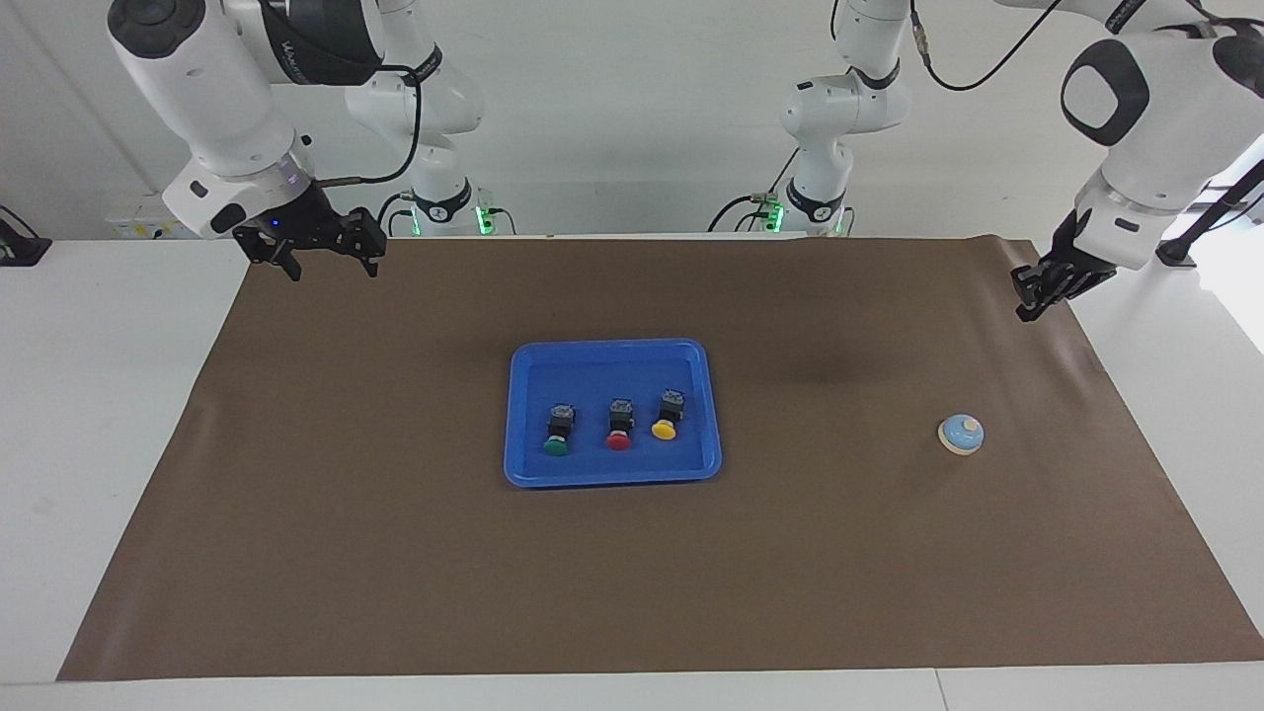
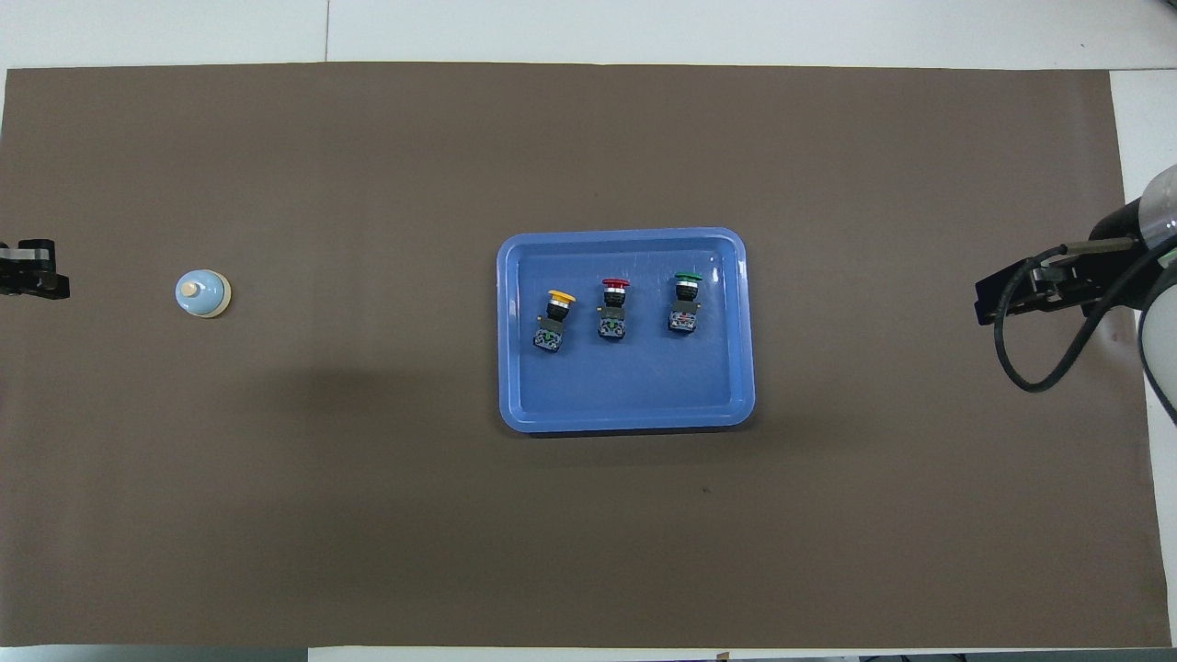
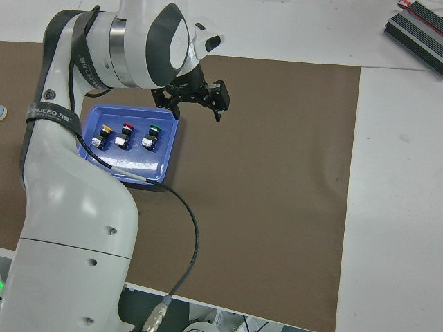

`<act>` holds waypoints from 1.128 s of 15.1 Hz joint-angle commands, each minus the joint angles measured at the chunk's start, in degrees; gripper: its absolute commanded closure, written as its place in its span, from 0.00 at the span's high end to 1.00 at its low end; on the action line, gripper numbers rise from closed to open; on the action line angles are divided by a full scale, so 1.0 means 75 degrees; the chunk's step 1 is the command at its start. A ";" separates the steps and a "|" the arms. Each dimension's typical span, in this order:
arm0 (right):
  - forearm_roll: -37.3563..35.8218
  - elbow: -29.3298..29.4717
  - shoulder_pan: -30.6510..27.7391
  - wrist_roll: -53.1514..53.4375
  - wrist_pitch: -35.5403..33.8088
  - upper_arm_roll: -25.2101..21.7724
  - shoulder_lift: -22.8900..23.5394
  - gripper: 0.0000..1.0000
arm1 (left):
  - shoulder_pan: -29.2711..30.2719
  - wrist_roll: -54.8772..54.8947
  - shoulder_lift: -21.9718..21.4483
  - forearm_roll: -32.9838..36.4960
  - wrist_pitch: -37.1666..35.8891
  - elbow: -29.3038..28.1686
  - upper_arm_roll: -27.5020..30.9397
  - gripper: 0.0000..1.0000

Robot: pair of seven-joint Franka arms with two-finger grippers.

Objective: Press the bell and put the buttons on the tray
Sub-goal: 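Lower the left gripper onto the white bell and press it again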

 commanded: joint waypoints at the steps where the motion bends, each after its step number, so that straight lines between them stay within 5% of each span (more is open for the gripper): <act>1: 0.0118 -0.0123 -0.0086 -0.0156 0.0042 0.0042 -0.0128 1.00 | 0.0114 -0.0021 0.0783 0.0126 0.1137 -0.0378 -0.0038 0.00; 11: 0.0118 -0.0123 -0.0086 -0.0156 0.0042 0.0042 -0.0128 1.00 | 0.0127 -0.0033 0.2052 0.0243 0.3073 -0.0917 -0.0038 0.00; 17: 0.0118 -0.0123 -0.0086 -0.0156 0.0042 0.0042 -0.0128 1.00 | 0.0127 -0.0021 0.2006 0.0243 0.3483 -0.1549 -0.0038 0.00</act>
